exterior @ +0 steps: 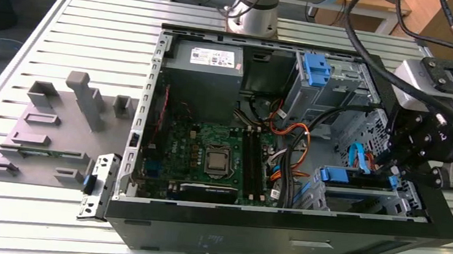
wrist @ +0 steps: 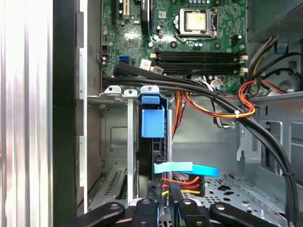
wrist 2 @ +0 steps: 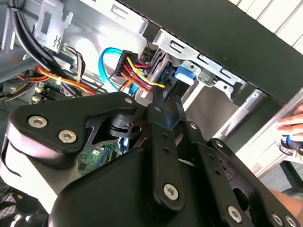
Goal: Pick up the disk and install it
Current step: 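Insert the second disk wire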
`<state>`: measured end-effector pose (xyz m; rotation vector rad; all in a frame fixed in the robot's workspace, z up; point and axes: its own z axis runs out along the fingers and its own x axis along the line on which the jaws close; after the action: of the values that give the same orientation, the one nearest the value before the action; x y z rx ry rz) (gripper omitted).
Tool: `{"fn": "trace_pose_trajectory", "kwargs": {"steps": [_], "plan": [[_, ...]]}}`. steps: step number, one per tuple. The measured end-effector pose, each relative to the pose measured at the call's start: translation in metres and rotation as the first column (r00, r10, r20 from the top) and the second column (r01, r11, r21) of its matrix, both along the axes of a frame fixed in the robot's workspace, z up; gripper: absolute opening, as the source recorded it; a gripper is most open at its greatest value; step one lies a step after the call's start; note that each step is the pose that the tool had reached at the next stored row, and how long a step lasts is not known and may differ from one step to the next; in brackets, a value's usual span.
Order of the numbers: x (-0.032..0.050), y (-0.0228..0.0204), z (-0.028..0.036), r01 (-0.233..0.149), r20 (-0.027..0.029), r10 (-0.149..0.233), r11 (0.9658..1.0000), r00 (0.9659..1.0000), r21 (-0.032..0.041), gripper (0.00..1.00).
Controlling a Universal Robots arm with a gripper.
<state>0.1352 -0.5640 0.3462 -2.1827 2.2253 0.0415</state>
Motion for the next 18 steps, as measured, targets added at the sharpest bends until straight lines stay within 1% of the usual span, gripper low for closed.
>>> {"fn": "trace_pose_trajectory", "kwargs": {"steps": [3,5,10,12,14,18], "plan": [[0.0000,0.0000,0.0084,0.000,0.0000,0.000,1.0000,1.0000,-0.0001,0.24],[0.0000,0.0000,0.0126,0.000,0.0000,0.000,1.0000,1.0000,-0.0002,0.24],[0.0000,0.0000,0.0132,0.000,0.0000,0.000,1.0000,1.0000,0.0001,0.24],[-0.0015,0.0000,0.0134,0.000,0.0000,0.000,1.0000,1.0000,-0.0003,0.24],[-0.0060,0.0000,0.0132,0.000,0.0002,0.000,1.0000,1.0000,-0.0001,0.24],[-0.0181,0.0000,0.0128,0.000,0.0009,0.000,1.0000,1.0000,-0.0001,0.24]]}}
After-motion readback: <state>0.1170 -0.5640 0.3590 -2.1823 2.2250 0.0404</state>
